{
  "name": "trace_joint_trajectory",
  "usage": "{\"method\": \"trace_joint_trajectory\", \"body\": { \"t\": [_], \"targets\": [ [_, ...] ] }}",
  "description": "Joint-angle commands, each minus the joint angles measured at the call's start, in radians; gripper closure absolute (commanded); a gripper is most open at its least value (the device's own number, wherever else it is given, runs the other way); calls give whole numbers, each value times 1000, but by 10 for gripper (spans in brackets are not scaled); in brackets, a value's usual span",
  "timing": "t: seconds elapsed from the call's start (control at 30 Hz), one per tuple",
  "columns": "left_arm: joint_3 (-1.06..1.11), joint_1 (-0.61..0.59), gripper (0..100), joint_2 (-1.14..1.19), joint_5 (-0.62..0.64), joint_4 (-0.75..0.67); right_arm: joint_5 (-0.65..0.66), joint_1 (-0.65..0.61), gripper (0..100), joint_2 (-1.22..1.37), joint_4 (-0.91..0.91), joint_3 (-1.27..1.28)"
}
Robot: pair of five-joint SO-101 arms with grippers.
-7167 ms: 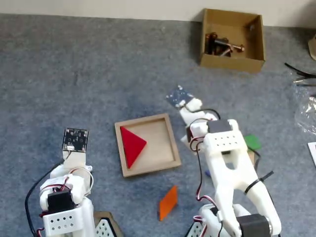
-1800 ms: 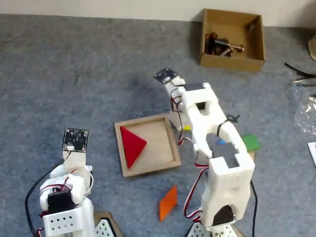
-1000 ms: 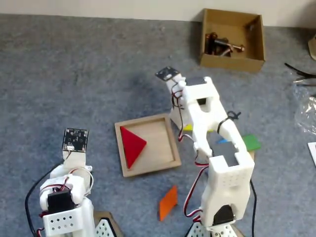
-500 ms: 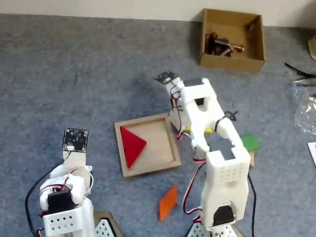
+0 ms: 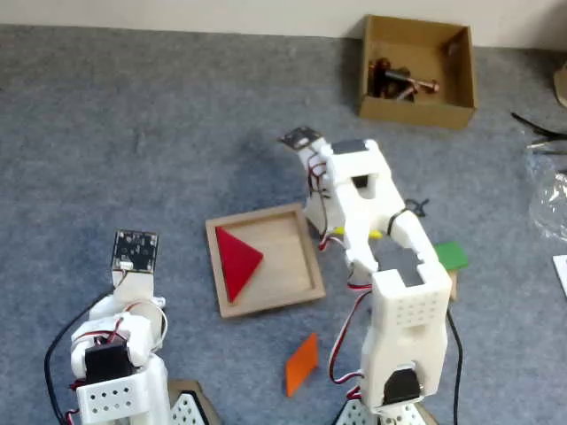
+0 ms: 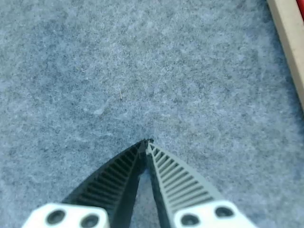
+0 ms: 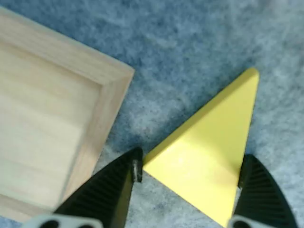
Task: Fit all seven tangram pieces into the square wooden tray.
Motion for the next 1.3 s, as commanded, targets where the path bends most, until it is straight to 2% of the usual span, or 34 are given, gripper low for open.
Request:
{"method": "trace_joint_trajectory", "body": {
  "t": [0.0,0.13,0.77,0.97,1.27],
  "targets": [
    [19,-15,995,-5,3,3,3,41,716,8,7,-24],
    [19,-15,995,-5,3,3,2,42,772,10,7,-24],
    [19,-15,995,-5,3,3,2,38,783,12,-2,-24],
    [19,-15,995,-5,3,3,2,38,908,15,-2,-25],
    [19,-15,995,-5,3,3,6,38,988,16,-2,-22]
  ]
}}
